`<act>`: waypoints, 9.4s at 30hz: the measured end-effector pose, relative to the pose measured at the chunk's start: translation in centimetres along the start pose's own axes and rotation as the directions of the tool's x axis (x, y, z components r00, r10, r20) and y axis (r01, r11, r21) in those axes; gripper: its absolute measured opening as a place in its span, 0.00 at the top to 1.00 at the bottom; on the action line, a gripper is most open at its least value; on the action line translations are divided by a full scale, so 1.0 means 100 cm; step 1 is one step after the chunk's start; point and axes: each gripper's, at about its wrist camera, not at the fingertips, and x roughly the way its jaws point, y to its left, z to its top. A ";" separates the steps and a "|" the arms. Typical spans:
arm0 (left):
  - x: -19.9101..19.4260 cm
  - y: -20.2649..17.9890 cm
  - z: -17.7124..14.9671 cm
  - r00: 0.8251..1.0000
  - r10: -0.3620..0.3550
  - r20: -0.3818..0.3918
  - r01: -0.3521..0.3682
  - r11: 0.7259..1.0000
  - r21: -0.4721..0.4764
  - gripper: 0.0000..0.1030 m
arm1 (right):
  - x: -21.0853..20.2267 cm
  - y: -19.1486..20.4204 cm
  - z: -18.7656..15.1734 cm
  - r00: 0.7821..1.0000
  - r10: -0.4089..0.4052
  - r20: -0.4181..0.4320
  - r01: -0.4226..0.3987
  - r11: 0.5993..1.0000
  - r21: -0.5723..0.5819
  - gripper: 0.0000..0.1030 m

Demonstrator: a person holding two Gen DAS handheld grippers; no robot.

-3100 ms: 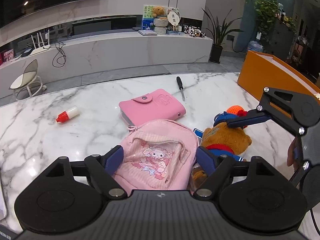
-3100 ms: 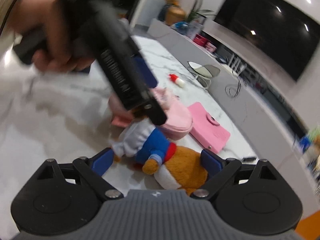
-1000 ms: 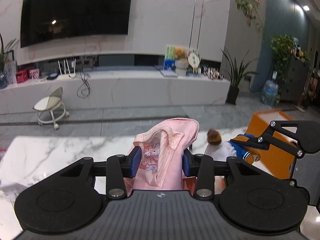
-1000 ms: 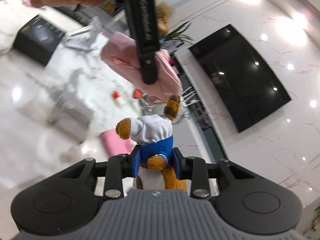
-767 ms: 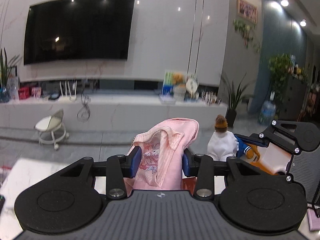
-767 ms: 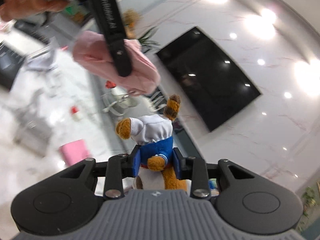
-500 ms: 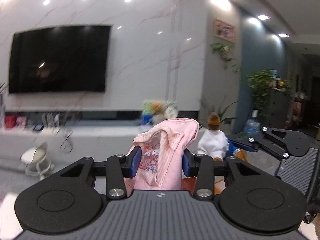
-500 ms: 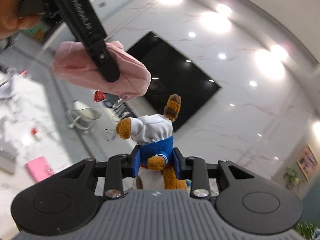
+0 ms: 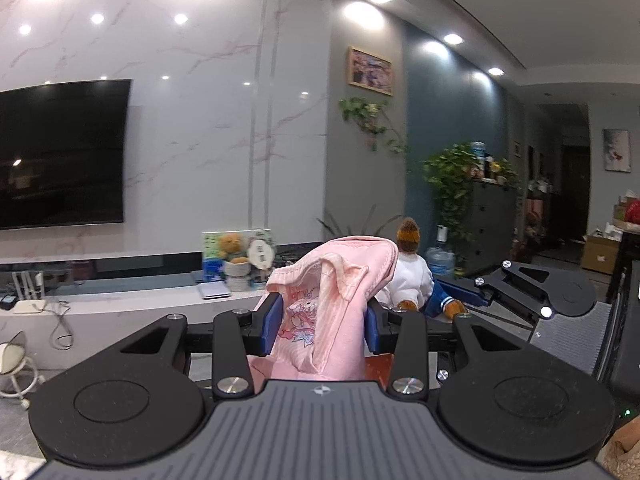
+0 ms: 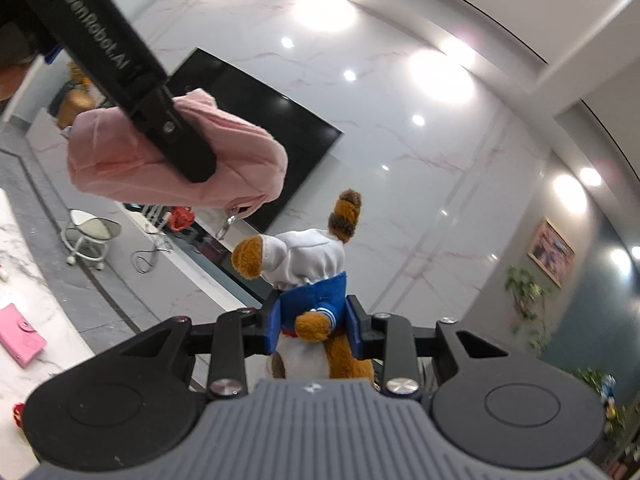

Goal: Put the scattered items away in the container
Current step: 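Lift the bear and pink backpack and carry both over the orange box, then lower the bear and backpack into the box and open both tools, then move both open tools back toward the remaining items on the table, then grasp the orange crocheted ball with the right tool while the left tool grasps the grey notebook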

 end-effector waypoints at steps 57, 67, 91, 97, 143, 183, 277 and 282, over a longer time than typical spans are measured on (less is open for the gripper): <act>0.202 -0.051 -0.140 0.909 -0.118 -0.399 0.077 0.990 -0.118 0.54 | 0.080 -0.036 -0.187 0.788 0.263 -0.557 -0.030 0.919 0.393 0.66; 0.218 -0.041 -0.160 0.892 -0.106 -0.440 0.052 0.990 -0.132 0.54 | 0.094 -0.026 -0.200 0.752 0.294 -0.590 -0.044 0.915 0.401 0.66; 0.225 -0.040 -0.163 0.883 -0.054 -0.467 0.013 0.996 -0.091 0.33 | 0.106 -0.016 -0.202 0.751 0.281 -0.598 -0.054 0.928 0.368 0.48; 0.219 -0.039 -0.155 0.890 -0.049 -0.454 0.010 0.996 -0.088 0.33 | 0.104 -0.019 -0.199 0.761 0.279 -0.586 -0.050 0.926 0.374 0.47; 0.145 -0.020 -0.105 0.928 0.025 -0.371 -0.039 0.999 -0.029 0.33 | 0.085 -0.013 -0.119 0.831 0.259 -0.492 -0.085 0.934 0.348 0.47; -0.016 0.144 -0.130 0.889 0.274 -0.366 -0.322 0.944 -0.076 0.30 | 0.082 0.126 -0.052 0.816 0.431 -0.386 -0.373 0.902 0.218 0.40; -0.012 0.178 -0.295 0.661 0.324 -0.677 -0.328 0.936 0.128 0.38 | 0.117 0.242 -0.131 0.561 0.681 -0.471 -0.306 0.700 0.645 0.52; -0.017 0.178 -0.285 0.692 0.266 -0.671 -0.284 0.955 0.087 0.69 | 0.116 0.242 -0.129 0.561 0.683 -0.468 -0.311 0.698 0.645 0.52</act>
